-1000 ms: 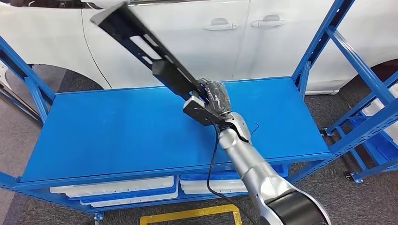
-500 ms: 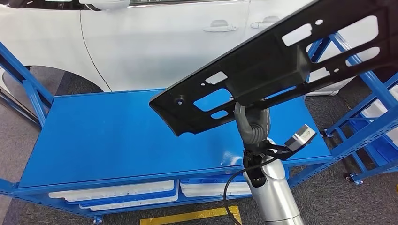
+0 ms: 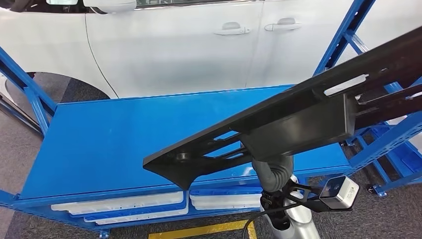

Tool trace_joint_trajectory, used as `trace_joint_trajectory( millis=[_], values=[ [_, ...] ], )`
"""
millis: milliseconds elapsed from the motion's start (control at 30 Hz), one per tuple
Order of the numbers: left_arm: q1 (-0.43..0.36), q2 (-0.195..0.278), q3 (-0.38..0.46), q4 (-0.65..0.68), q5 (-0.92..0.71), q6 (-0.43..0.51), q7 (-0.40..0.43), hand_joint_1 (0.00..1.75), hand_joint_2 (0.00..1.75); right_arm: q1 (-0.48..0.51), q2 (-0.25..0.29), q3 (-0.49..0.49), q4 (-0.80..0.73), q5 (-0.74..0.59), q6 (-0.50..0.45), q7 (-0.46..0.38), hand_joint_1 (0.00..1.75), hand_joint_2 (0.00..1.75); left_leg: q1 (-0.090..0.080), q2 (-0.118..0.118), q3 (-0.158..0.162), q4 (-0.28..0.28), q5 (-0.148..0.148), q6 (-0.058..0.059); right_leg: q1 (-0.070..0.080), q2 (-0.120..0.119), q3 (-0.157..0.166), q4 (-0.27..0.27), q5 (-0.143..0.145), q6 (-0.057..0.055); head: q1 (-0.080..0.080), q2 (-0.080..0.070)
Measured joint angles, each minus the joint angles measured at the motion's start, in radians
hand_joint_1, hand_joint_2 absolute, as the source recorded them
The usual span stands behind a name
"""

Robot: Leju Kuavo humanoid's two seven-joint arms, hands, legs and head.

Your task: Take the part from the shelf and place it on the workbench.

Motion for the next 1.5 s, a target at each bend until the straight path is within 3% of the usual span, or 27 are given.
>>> trace_joint_trajectory(
  millis=[67, 100, 167, 200, 233, 267, 300, 367, 400, 533, 600, 700, 733, 767, 800, 900, 933, 1033, 1067, 1100, 1200, 1233, 1267, 1300, 1367, 1433, 1500],
  values=[
    [0.0, 0.002, 0.0, 0.0, -0.001, -0.002, -0.004, 0.0, 1.75, 0.003, -0.002, 0.005, -0.009, 0.0, 0.009, -0.001, 1.75, 1.75, 0.002, 0.001, -0.008, 0.023, -0.02, -0.01, -0.004, -0.001, 0.003, -0.007, 0.005, -0.013, 0.0, 0.0],
    [0.0, 0.003, 0.0, 0.0, -0.002, -0.005, -0.007, 0.0, 1.75, 0.005, -0.003, 0.01, -0.014, 0.001, 0.018, -0.001, 1.75, 1.75, 0.003, 0.002, -0.025, 0.062, -0.047, -0.014, -0.006, -0.003, 0.004, -0.011, 0.008, -0.019, 0.0, 0.0],
    [0.001, 0.004, 0.0, 0.0, -0.004, -0.009, -0.014, 0.0, 1.75, 0.015, -0.005, 0.022, -0.027, 0.009, 0.037, -0.003, 1.75, 1.75, 0.004, 0.002, -0.082, 0.193, -0.116, -0.02, -0.004, -0.005, 0.004, -0.012, 0.008, -0.024, 0.0, 0.0],
    [0.002, 0.004, 0.0, 0.0, -0.005, -0.009, -0.016, 0.0, 1.75, 0.023, -0.006, 0.029, -0.032, 0.016, 0.044, -0.003, 1.75, 1.75, 0.005, 0.002, -0.109, 0.254, -0.139, -0.022, -0.002, -0.005, 0.004, -0.012, 0.008, -0.025, 0.0, 0.0],
    [0.004, 0.005, 0.0, 0.0, -0.006, -0.008, -0.018, 0.0, 1.75, 0.03, -0.008, 0.037, -0.037, 0.024, 0.048, -0.004, 1.75, 1.75, 0.005, 0.002, -0.123, 0.286, -0.144, -0.022, 0.0, -0.005, 0.004, -0.011, 0.007, -0.026, 0.0, 0.0],
    [0.005, 0.005, 0.0, 0.0, -0.007, -0.006, -0.02, 0.0, 1.75, 0.035, -0.009, 0.045, -0.041, 0.036, 0.049, -0.004, 1.75, 1.75, 0.004, 0.002, -0.116, 0.276, -0.128, -0.02, 0.002, -0.005, 0.005, -0.01, 0.007, -0.026, 0.0, 0.0],
    [0.005, 0.006, 0.0, 0.0, -0.008, -0.004, -0.021, 0.0, 1.75, 0.039, -0.011, 0.054, -0.046, 0.05, 0.048, -0.004, 1.75, 1.75, 0.004, 0.002, -0.091, 0.226, -0.096, -0.017, 0.003, -0.004, 0.006, -0.009, 0.007, -0.026, 0.0, 0.0],
    [0.003, 0.009, -0.001, 0.0, -0.012, -0.002, -0.022, 0.0, 1.75, 0.042, -0.014, 0.073, -0.058, 0.086, 0.04, -0.004, 1.75, 1.75, 0.0, 0.002, -0.02, 0.084, -0.034, -0.005, 0.007, -0.003, 0.007, -0.004, 0.006, -0.024, 0.0, 0.0],
    [0.002, 0.01, -0.001, 0.0, -0.014, -0.001, -0.02, 0.0, 1.75, 0.042, -0.016, 0.082, -0.064, 0.103, 0.034, -0.004, 1.75, 1.75, -0.002, 0.002, 0.003, 0.035, -0.017, 0.001, 0.008, -0.002, 0.004, -0.002, 0.006, -0.021, 0.0, 0.0],
    [0.001, 0.01, -0.002, 0.0, -0.012, 0.003, -0.014, 0.0, 1.75, 0.037, -0.025, 0.101, -0.075, 0.125, 0.023, -0.004, 1.75, 1.75, -0.004, 0.001, 0.011, 0.0, -0.003, 0.018, 0.009, -0.002, -0.004, 0.004, 0.006, -0.002, 0.0, 0.0],
    [0.0, 0.009, -0.002, 0.0, -0.009, 0.004, -0.012, 0.0, 1.75, 0.028, -0.032, 0.102, -0.076, 0.125, 0.027, -0.004, 1.75, 1.75, 0.002, 0.004, 0.005, -0.007, 0.009, 0.03, 0.007, -0.001, -0.02, 0.048, -0.039, 0.01, 0.0, 0.0],
    [0.0, 0.009, -0.002, 0.0, -0.011, 0.005, -0.001, 0.0, 1.75, 0.015, -0.051, 0.104, -0.067, 0.133, 0.038, -0.004, 1.75, 1.75, 0.001, 0.007, -0.017, -0.008, 0.026, 0.037, -0.001, -0.001, -0.085, 0.234, -0.157, 0.024, 0.0, 0.0],
    [0.0, 0.008, -0.002, 0.0, -0.012, 0.005, 0.004, 0.0, 1.75, 0.013, -0.057, 0.106, -0.063, 0.137, 0.041, -0.004, 1.75, 1.75, 0.001, 0.007, -0.027, -0.006, 0.032, 0.037, -0.004, -0.002, -0.094, 0.274, -0.172, 0.027, 0.0, 0.0],
    [0.001, 0.008, -0.002, 0.0, -0.014, 0.005, 0.008, 0.0, 1.75, 0.011, -0.062, 0.108, -0.059, 0.14, 0.043, -0.004, 1.75, 1.75, 0.001, 0.007, -0.036, -0.005, 0.038, 0.035, -0.007, -0.002, -0.083, 0.275, -0.166, 0.03, 0.0, 0.0],
    [0.002, 0.007, -0.002, 0.0, -0.016, 0.005, 0.011, 0.0, 1.75, 0.008, -0.066, 0.11, -0.056, 0.141, 0.045, -0.004, 1.75, 1.75, 0.001, 0.007, -0.045, -0.003, 0.044, 0.033, -0.009, -0.002, -0.052, 0.237, -0.145, 0.031, 0.0, 0.0],
    [0.003, 0.004, -0.002, 0.0, -0.017, 0.005, 0.013, 0.0, 1.75, -0.004, -0.072, 0.114, -0.051, 0.142, 0.046, -0.004, 1.75, 1.75, 0.001, 0.003, -0.065, 0.006, 0.06, 0.019, -0.01, 0.0, 0.075, 0.039, -0.081, 0.025, 0.0, 0.0],
    [0.003, 0.004, -0.002, 0.0, -0.017, 0.005, 0.013, 0.0, 1.75, -0.008, -0.074, 0.115, -0.051, 0.142, 0.046, -0.004, 1.75, 1.75, 0.0, 0.002, -0.068, 0.008, 0.066, 0.013, -0.007, 0.001, 0.094, 0.004, -0.074, 0.021, 0.0, 0.0],
    [0.004, 0.004, -0.002, 0.0, -0.017, 0.005, 0.013, 0.0, 1.75, -0.014, -0.077, 0.118, -0.048, 0.143, 0.046, -0.004, 1.75, 1.75, 0.001, 0.001, -0.073, 0.003, 0.083, -0.007, -0.003, 0.002, 0.083, -0.009, -0.059, 0.001, 0.0, 0.0],
    [0.005, 0.004, -0.002, 0.0, -0.017, 0.005, 0.013, 0.0, 1.75, -0.015, -0.078, 0.119, -0.047, 0.143, 0.046, -0.004, 1.75, 1.75, 0.002, 0.002, -0.08, 0.01, 0.071, -0.012, -0.005, 0.0, 0.074, -0.009, -0.049, -0.008, 0.0, 0.0],
    [0.007, 0.004, -0.002, 0.0, -0.017, 0.005, 0.013, 0.0, 1.75, -0.016, -0.078, 0.12, -0.046, 0.143, 0.046, -0.004, 1.75, 1.75, 0.003, 0.002, -0.091, 0.036, 0.039, -0.017, -0.006, -0.002, 0.063, -0.012, -0.037, -0.017, 0.0, 0.0],
    [0.007, 0.004, -0.003, 0.0, -0.019, 0.006, 0.025, 0.0, 1.75, -0.017, -0.08, 0.123, -0.043, 0.147, 0.038, -0.004, 1.75, 1.75, 0.006, 0.003, -0.138, 0.21, -0.106, -0.025, -0.003, -0.006, 0.022, -0.012, -0.003, -0.029, 0.0, 0.0],
    [0.007, 0.004, -0.003, 0.0, -0.02, 0.008, 0.035, 0.0, 1.75, -0.017, -0.08, 0.125, -0.041, 0.151, 0.033, -0.004, 1.75, 1.75, 0.006, 0.003, -0.143, 0.262, -0.126, -0.027, 0.0, -0.007, 0.008, -0.011, 0.007, -0.03, 0.0, 0.0],
    [0.007, 0.004, -0.003, 0.0, -0.021, 0.012, 0.047, 0.0, 1.75, -0.017, -0.081, 0.127, -0.04, 0.155, 0.027, -0.003, 1.75, 1.75, 0.006, 0.003, -0.134, 0.288, -0.124, -0.027, 0.002, -0.008, -0.006, -0.01, 0.017, -0.03, 0.0, 0.0],
    [0.007, 0.004, -0.003, 0.0, -0.022, 0.016, 0.059, 0.0, 1.75, -0.017, -0.082, 0.129, -0.04, 0.159, 0.021, -0.003, 1.75, 1.75, 0.006, 0.003, -0.107, 0.276, -0.103, -0.025, 0.003, -0.008, -0.019, -0.008, 0.026, -0.029, 0.0, 0.0],
    [0.007, 0.005, -0.003, 0.0, -0.024, 0.022, 0.078, 0.0, 1.75, -0.018, -0.084, 0.133, -0.039, 0.169, 0.004, -0.003, 1.75, 1.75, 0.004, 0.003, -0.006, 0.159, -0.064, -0.015, 0.006, -0.008, -0.042, -0.004, 0.043, -0.025, 0.0, 0.0],
    [0.005, 0.007, -0.003, 0.0, -0.027, 0.022, 0.087, 0.0, 1.75, -0.019, -0.085, 0.135, -0.041, 0.183, -0.019, -0.003, 1.75, 1.75, -0.001, 0.002, 0.084, 0.026, -0.068, -0.003, 0.008, -0.008, -0.054, 0.0, 0.058, -0.017, 0.0, 0.0],
    [0.005, 0.008, -0.003, 0.0, -0.029, 0.019, 0.091, 0.0, 1.75, -0.022, -0.087, 0.136, -0.044, 0.193, -0.035, -0.004, 1.75, 1.75, -0.008, 0.002, 0.105, -0.021, -0.075, 0.006, 0.007, -0.009, -0.056, -0.003, 0.074, -0.005, 0.0, 0.0]
  ],
)
